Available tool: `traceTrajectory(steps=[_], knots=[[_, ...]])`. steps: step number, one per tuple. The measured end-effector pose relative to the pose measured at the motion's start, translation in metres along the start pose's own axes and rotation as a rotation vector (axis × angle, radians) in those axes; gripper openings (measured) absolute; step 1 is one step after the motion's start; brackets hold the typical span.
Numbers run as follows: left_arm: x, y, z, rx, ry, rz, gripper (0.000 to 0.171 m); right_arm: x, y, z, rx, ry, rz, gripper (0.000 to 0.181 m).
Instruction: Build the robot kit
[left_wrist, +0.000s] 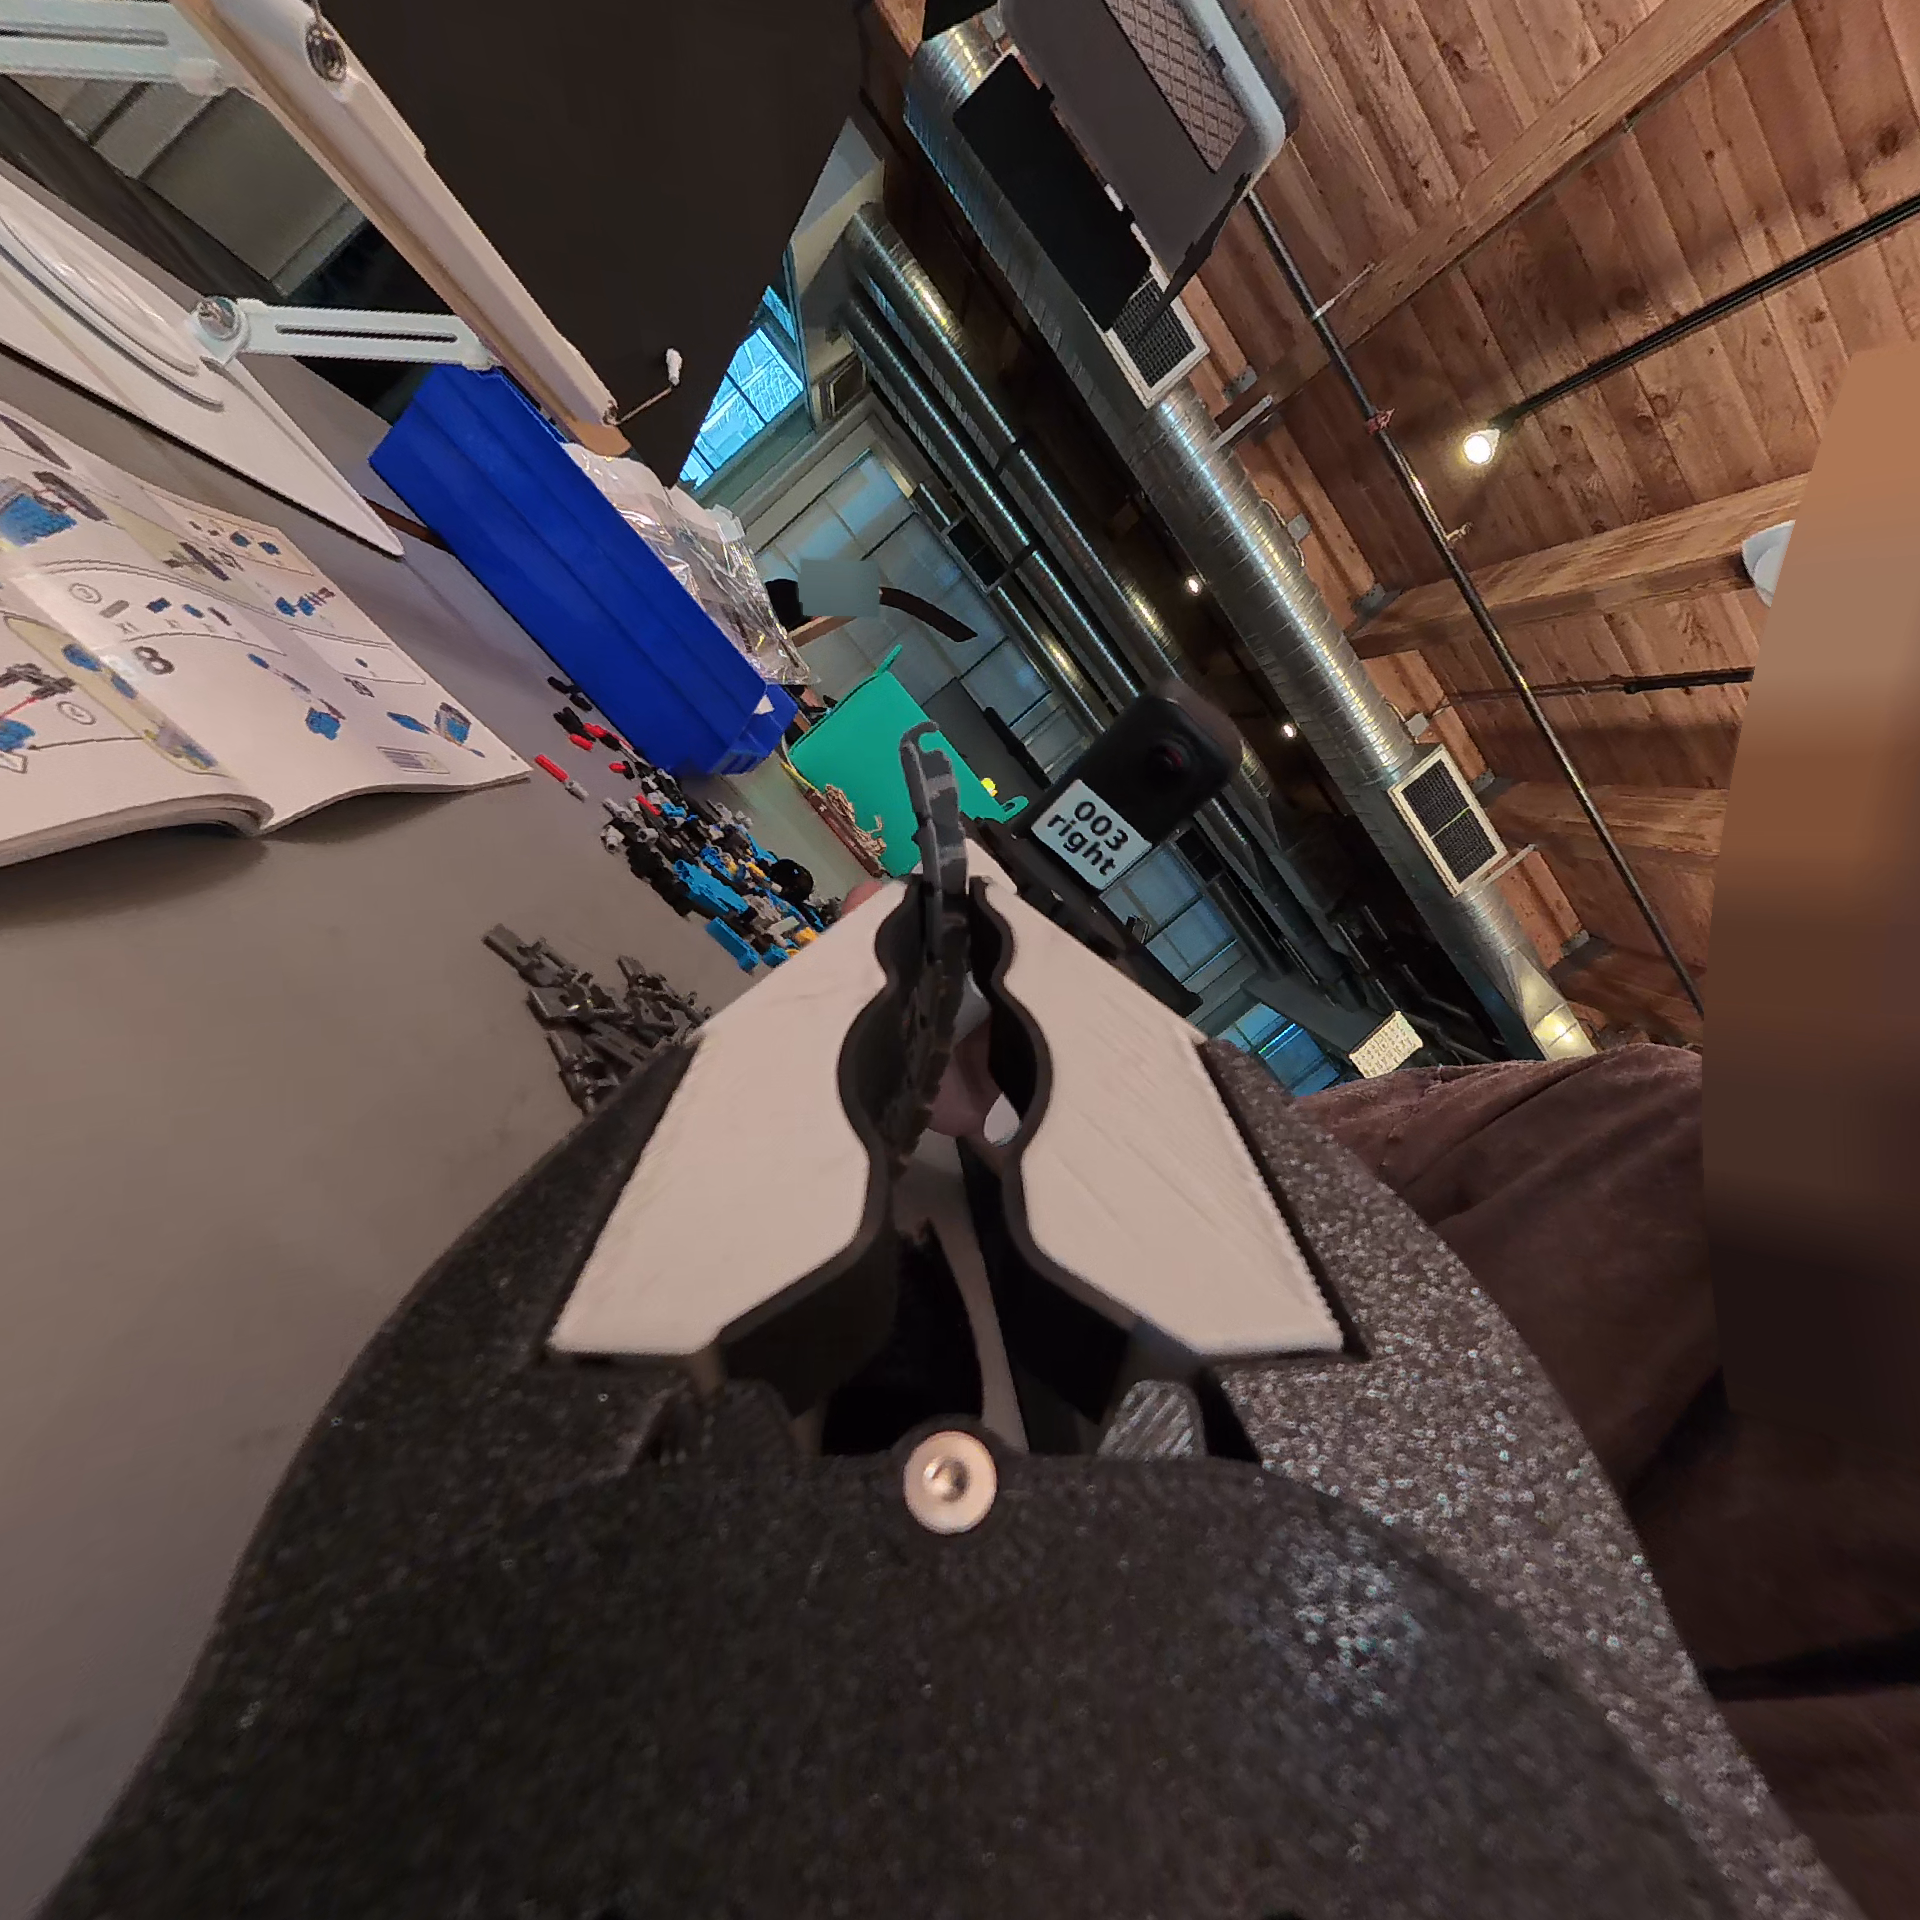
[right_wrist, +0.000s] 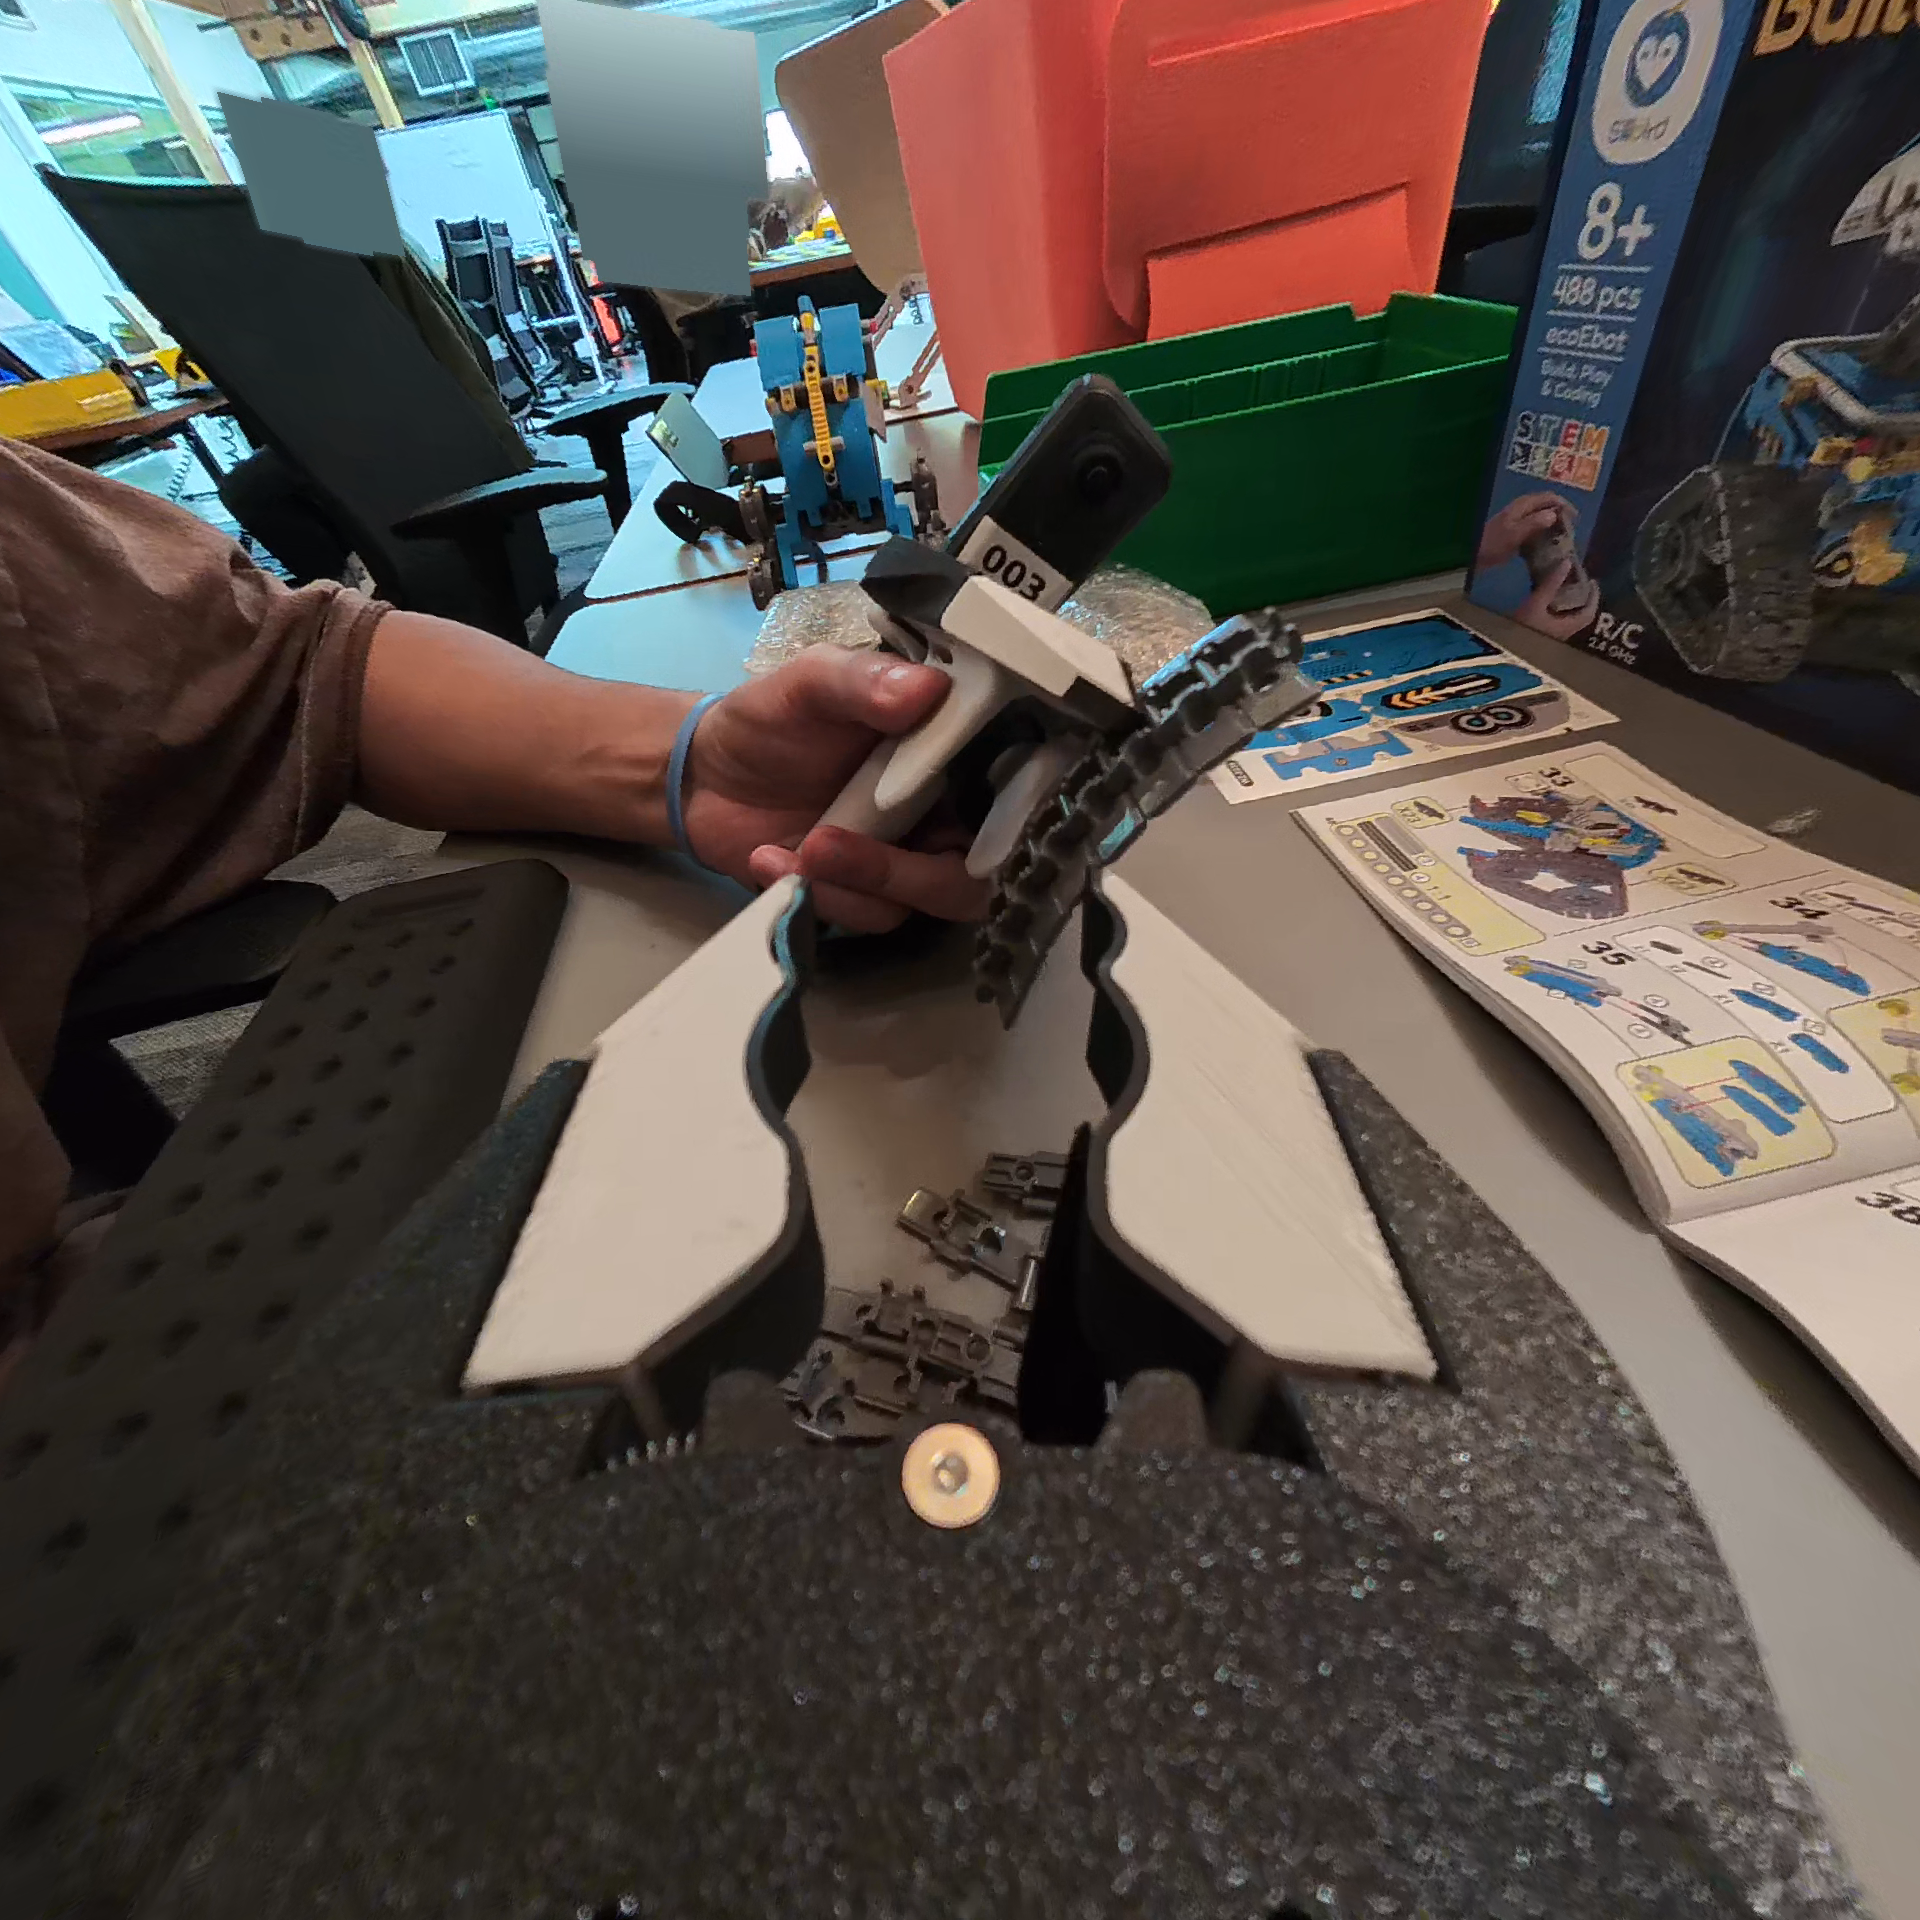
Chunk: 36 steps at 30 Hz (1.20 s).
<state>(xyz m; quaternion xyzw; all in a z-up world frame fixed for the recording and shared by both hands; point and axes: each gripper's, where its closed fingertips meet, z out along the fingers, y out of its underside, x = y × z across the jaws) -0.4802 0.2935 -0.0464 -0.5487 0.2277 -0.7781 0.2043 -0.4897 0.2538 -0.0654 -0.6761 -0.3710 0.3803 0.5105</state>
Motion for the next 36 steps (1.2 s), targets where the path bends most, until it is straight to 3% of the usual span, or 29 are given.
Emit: traceTrajectory(steps=[36], knots=[[-0.001,-0.010,-0.005,0.043,0.012,-0.022,0.007,-0.005,0.035,0.008,-0.172,-0.046,0.023,0.050]])
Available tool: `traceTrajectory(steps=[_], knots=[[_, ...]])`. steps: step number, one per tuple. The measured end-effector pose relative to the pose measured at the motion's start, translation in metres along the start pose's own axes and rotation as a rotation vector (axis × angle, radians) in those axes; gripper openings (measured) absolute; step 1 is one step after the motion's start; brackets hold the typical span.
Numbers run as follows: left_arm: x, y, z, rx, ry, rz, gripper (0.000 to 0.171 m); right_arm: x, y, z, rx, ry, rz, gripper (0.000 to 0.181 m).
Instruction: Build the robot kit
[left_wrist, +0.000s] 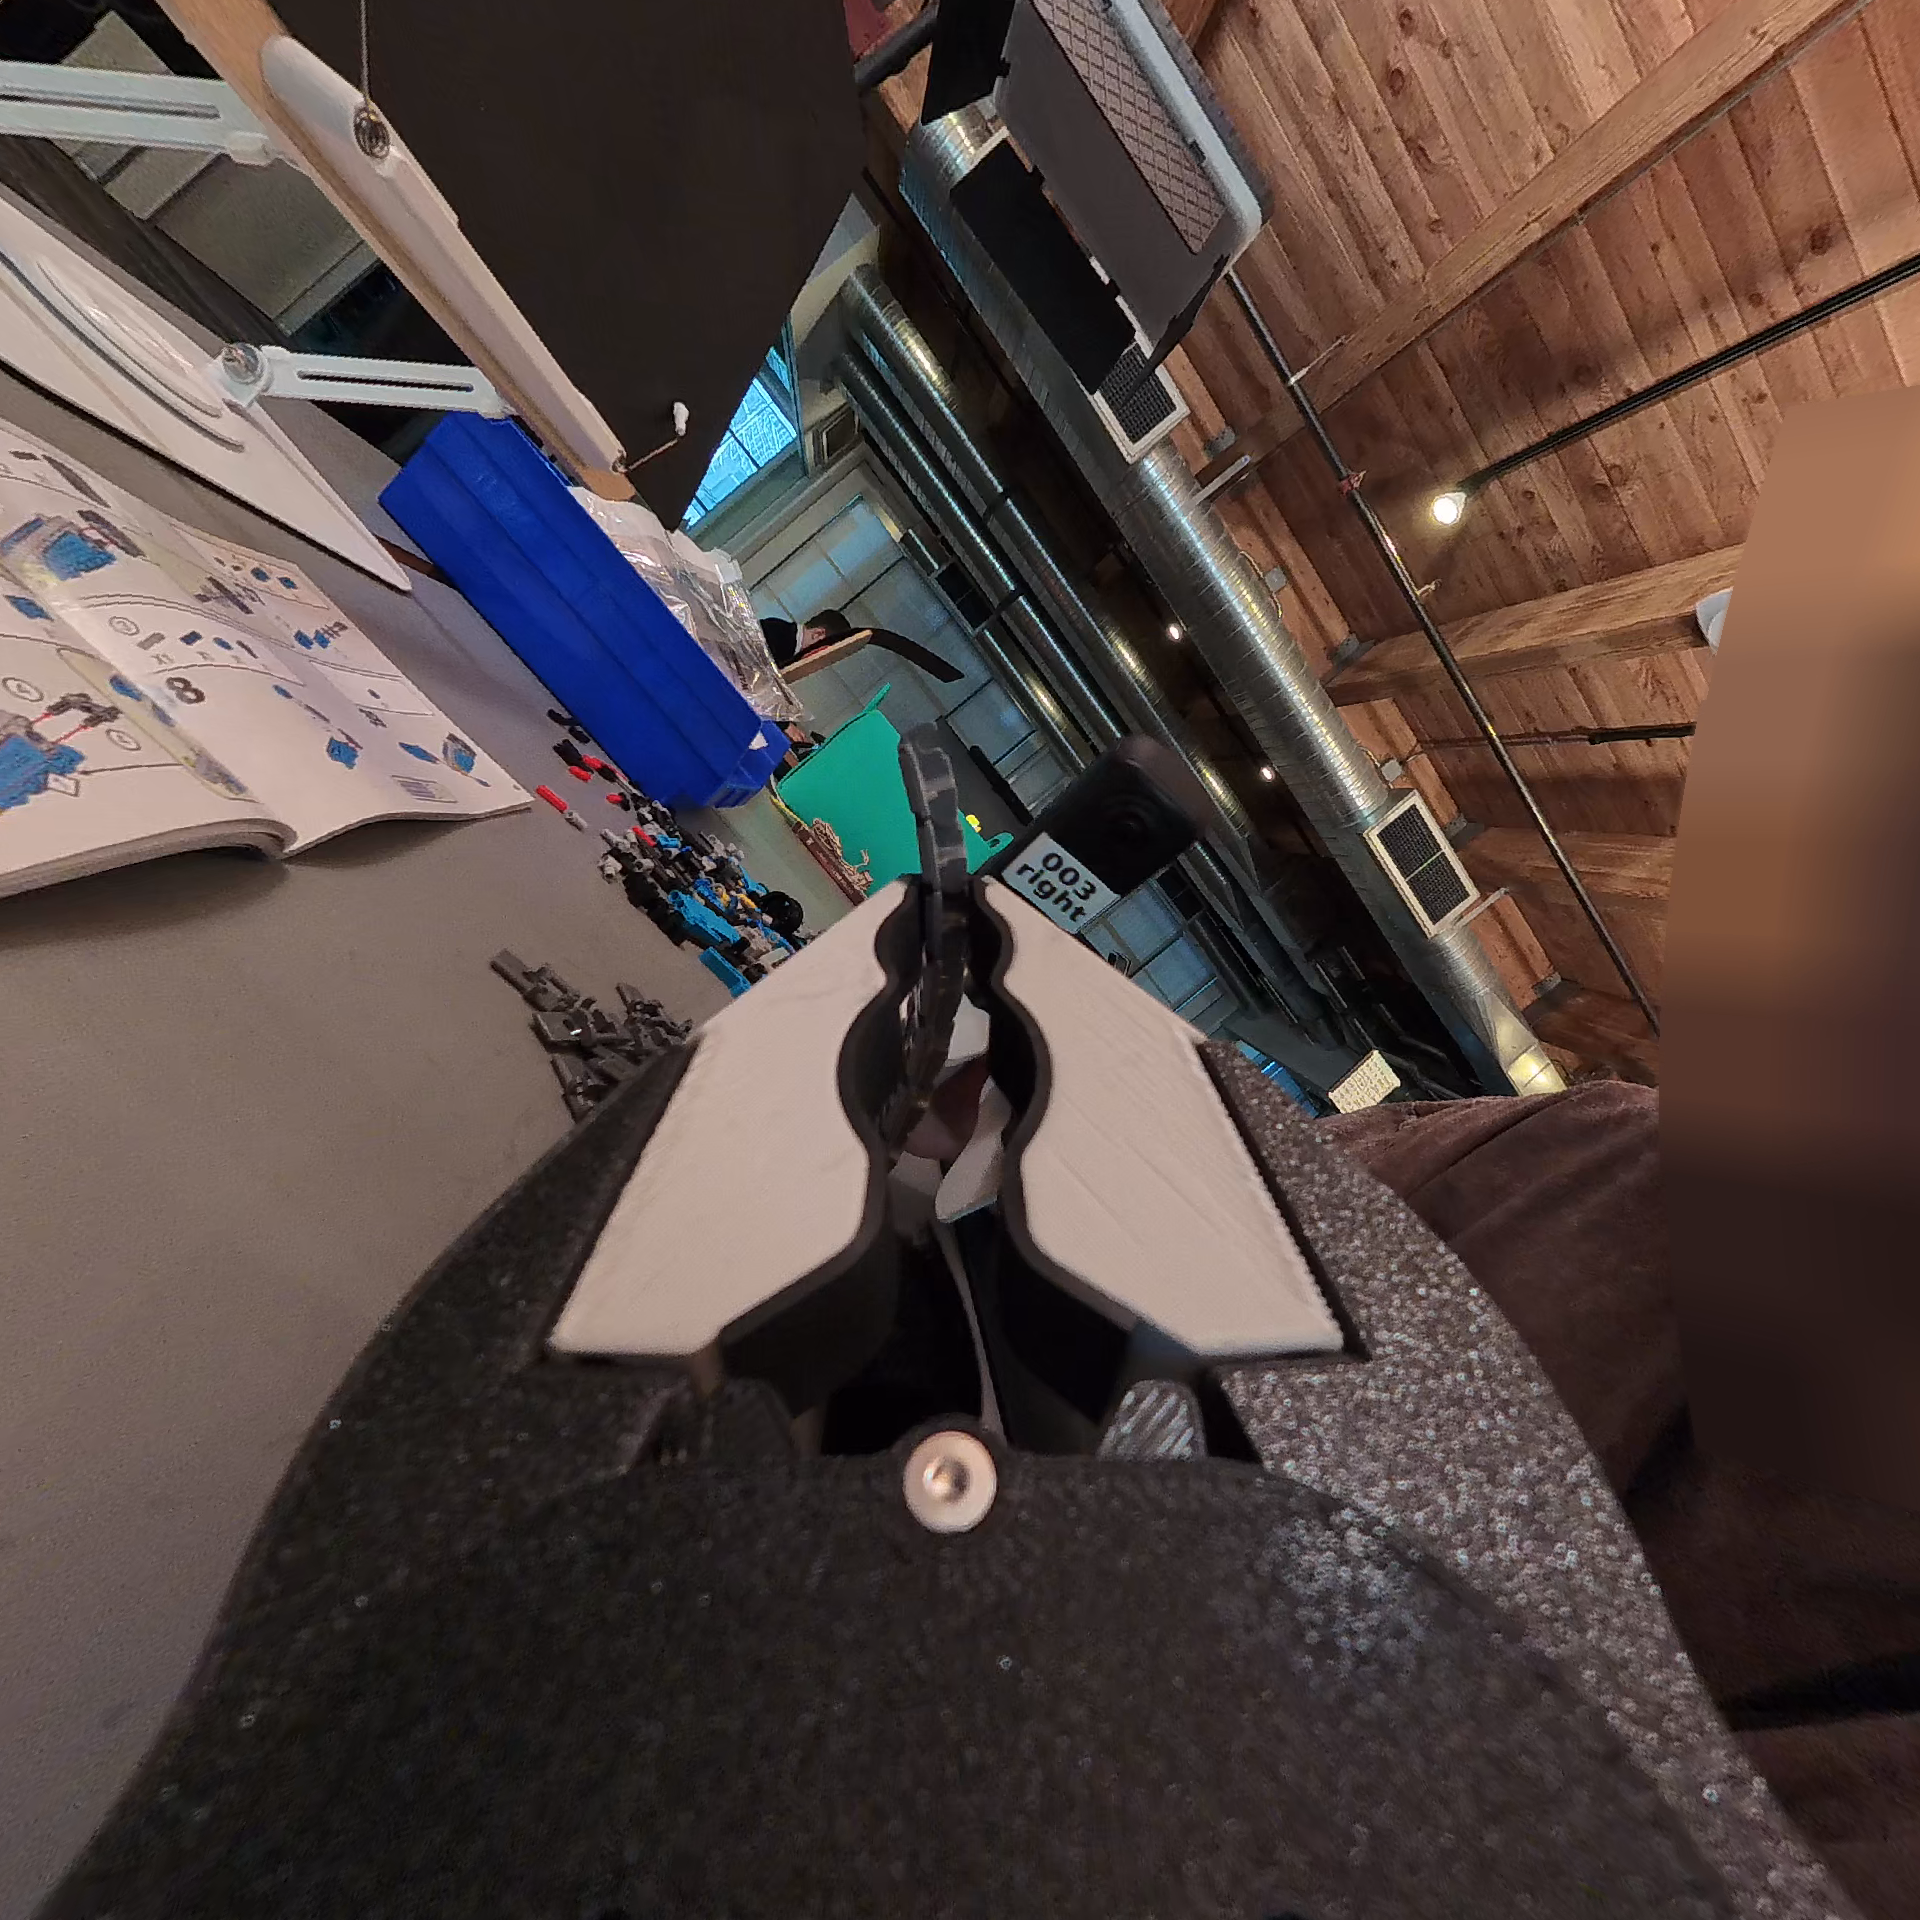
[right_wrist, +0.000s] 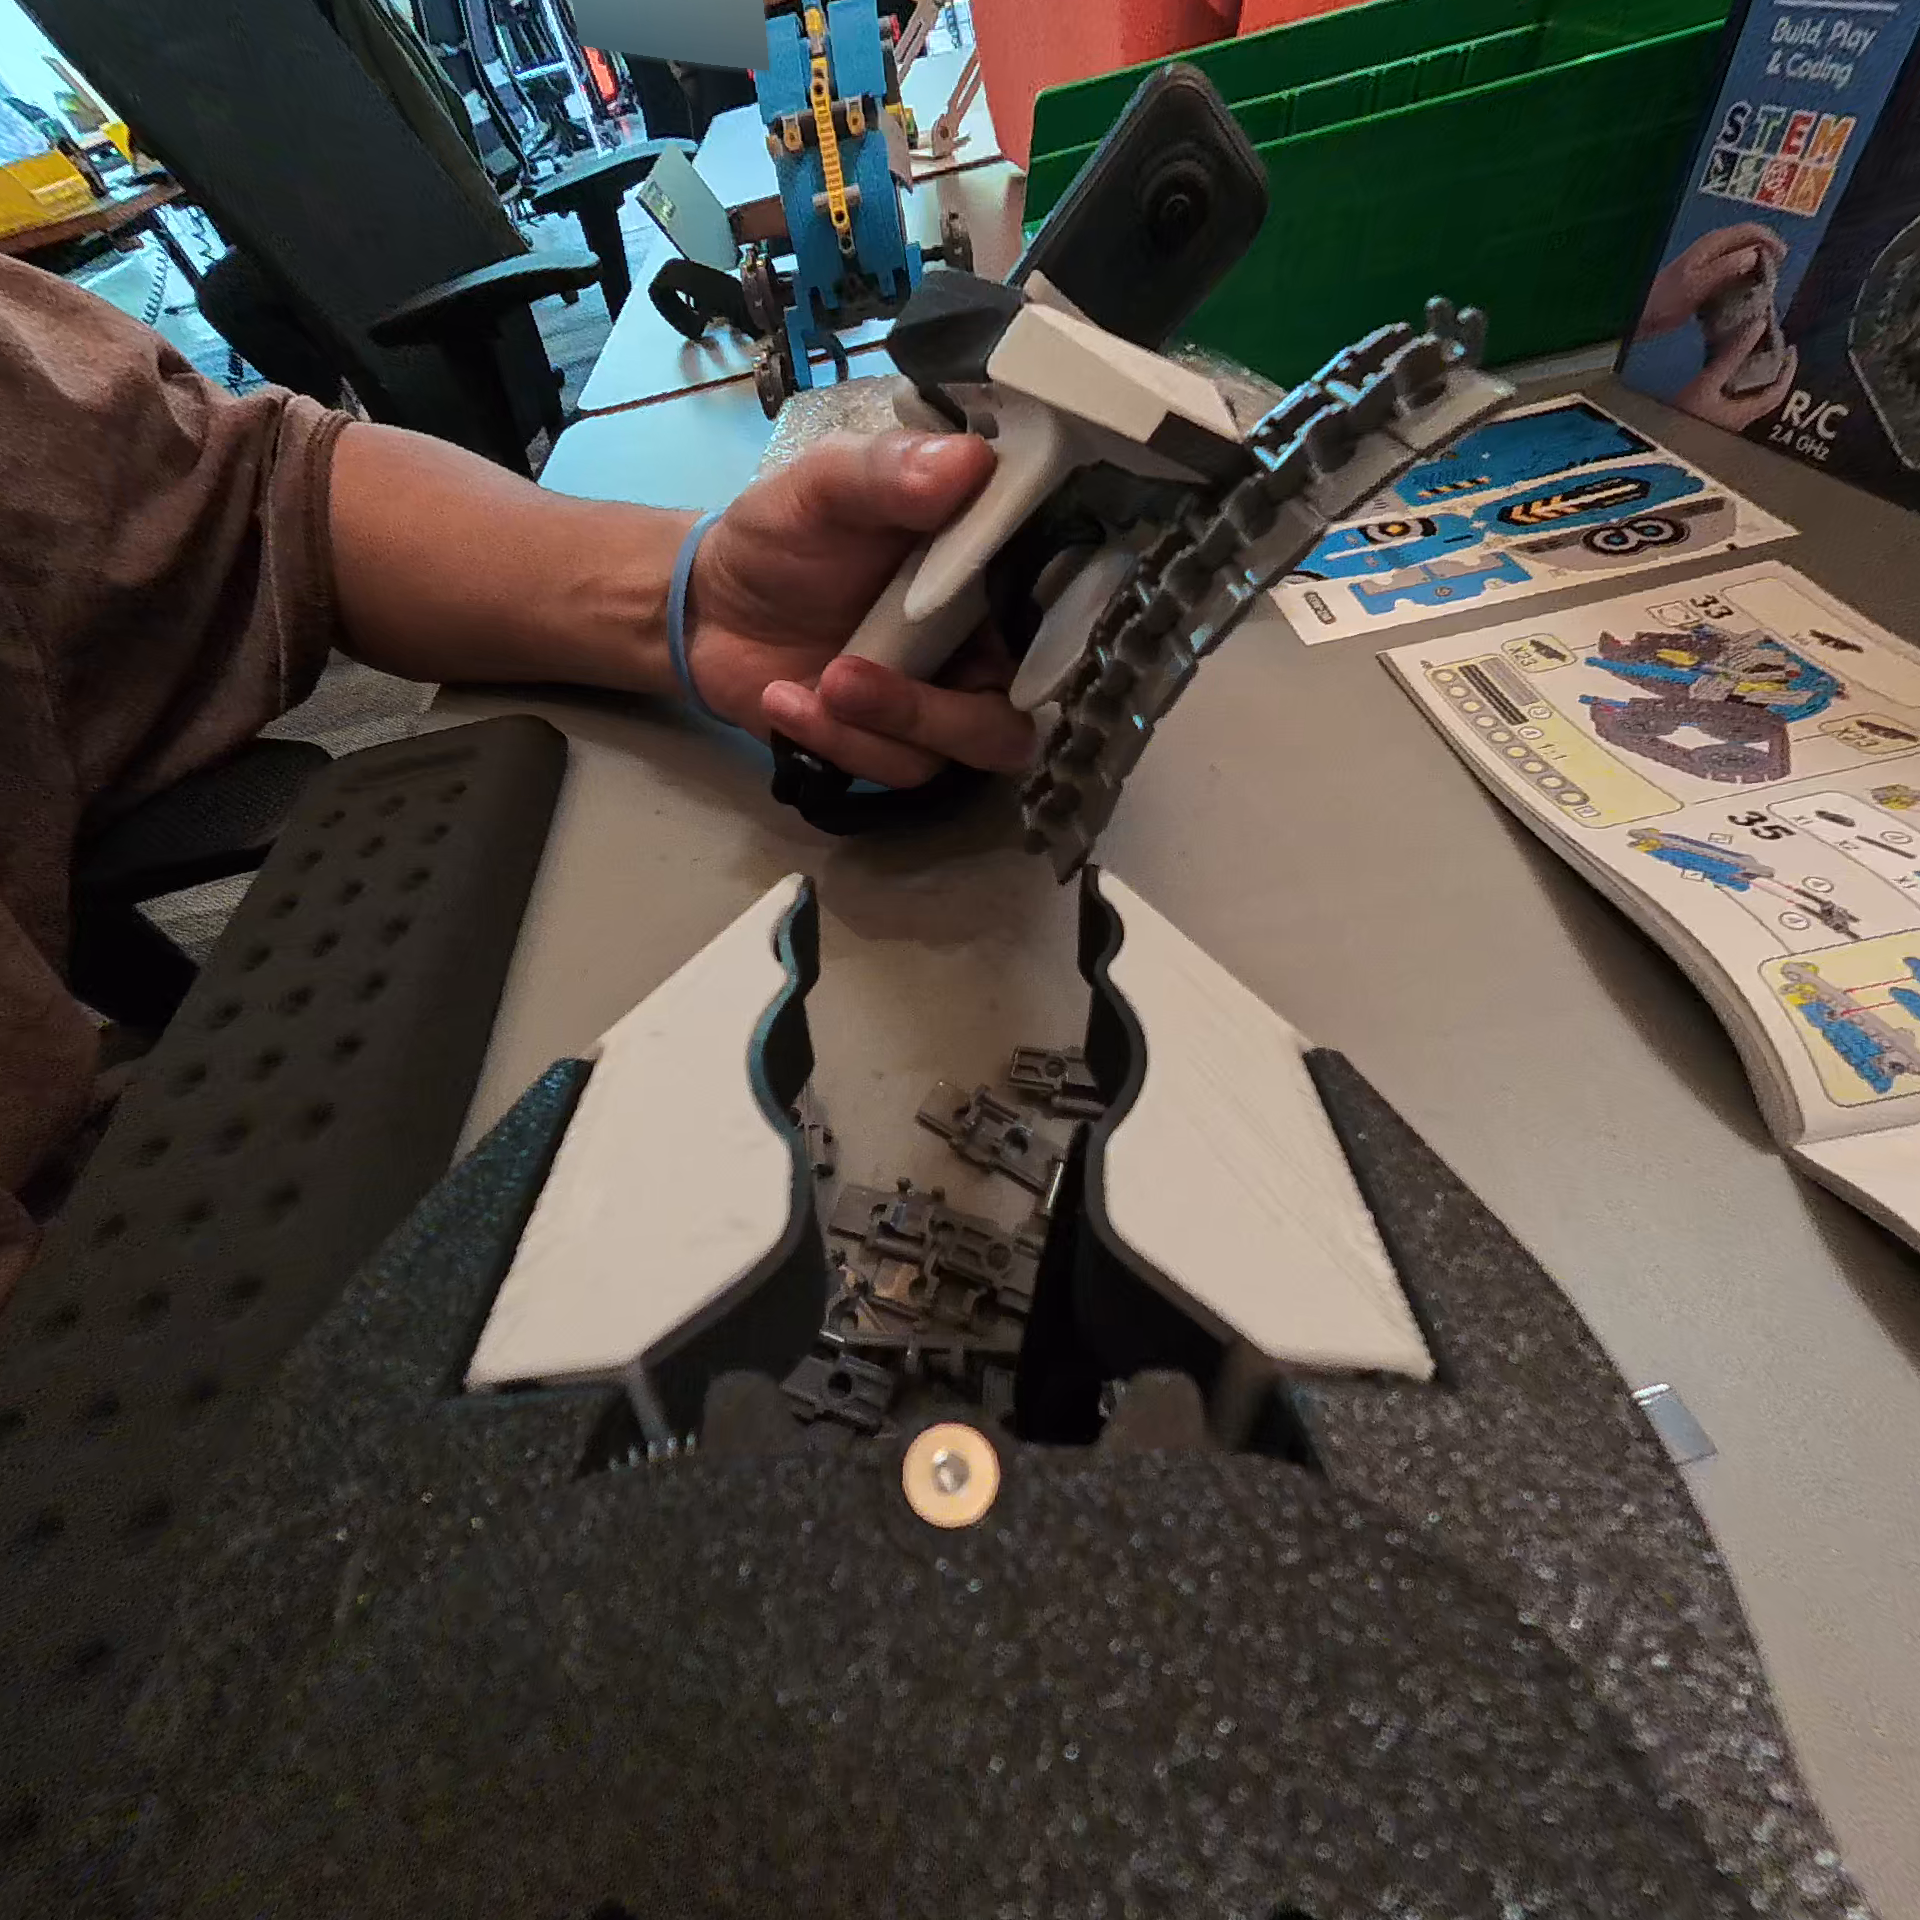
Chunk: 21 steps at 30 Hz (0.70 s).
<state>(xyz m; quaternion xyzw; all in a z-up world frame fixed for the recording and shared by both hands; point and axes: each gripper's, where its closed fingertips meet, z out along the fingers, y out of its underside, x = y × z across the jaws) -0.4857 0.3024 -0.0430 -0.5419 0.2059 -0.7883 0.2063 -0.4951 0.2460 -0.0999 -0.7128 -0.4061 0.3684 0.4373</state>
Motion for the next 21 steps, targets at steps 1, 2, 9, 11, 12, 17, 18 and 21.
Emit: traceTrajectory(steps=[1,2,9,11,12,17,18,21], knots=[[0.0000,-0.0001,0.0000,0.000,0.000,-0.001,0.007,-0.0001,0.0006,0.0001,-0.002,-0.006,0.008,0.049],[0.0000,-0.0001,0.0001,0.000,0.000,-0.001,0.007,-0.0001,0.0014,0.0004,-0.007,-0.010,0.017,0.049],[0.0001,0.0002,0.0002,-0.001,0.002,-0.003,0.007,0.0047,0.0013,-0.0011,-0.010,0.021,0.013,0.044],[0.0003,0.0006,0.0003,-0.003,0.004,-0.003,0.007,0.0071,-0.0009,-0.0030,0.001,0.035,0.011,0.041],[0.0004,0.0008,0.0005,-0.005,0.003,-0.003,0.007,0.0069,-0.0021,-0.0037,0.008,0.032,0.013,0.041],[0.0003,0.0008,0.0005,-0.005,0.004,-0.004,0.007,0.0017,-0.0047,-0.0027,0.028,-0.010,0.049,0.040],[0.0003,0.0009,0.0005,-0.005,0.005,-0.005,0.007,0.0015,-0.0042,-0.0023,0.026,-0.010,0.048,0.041],[0.0005,0.0011,0.0007,-0.007,0.004,-0.003,0.007,0.0025,-0.0061,-0.0042,0.032,-0.002,0.041,0.040]])
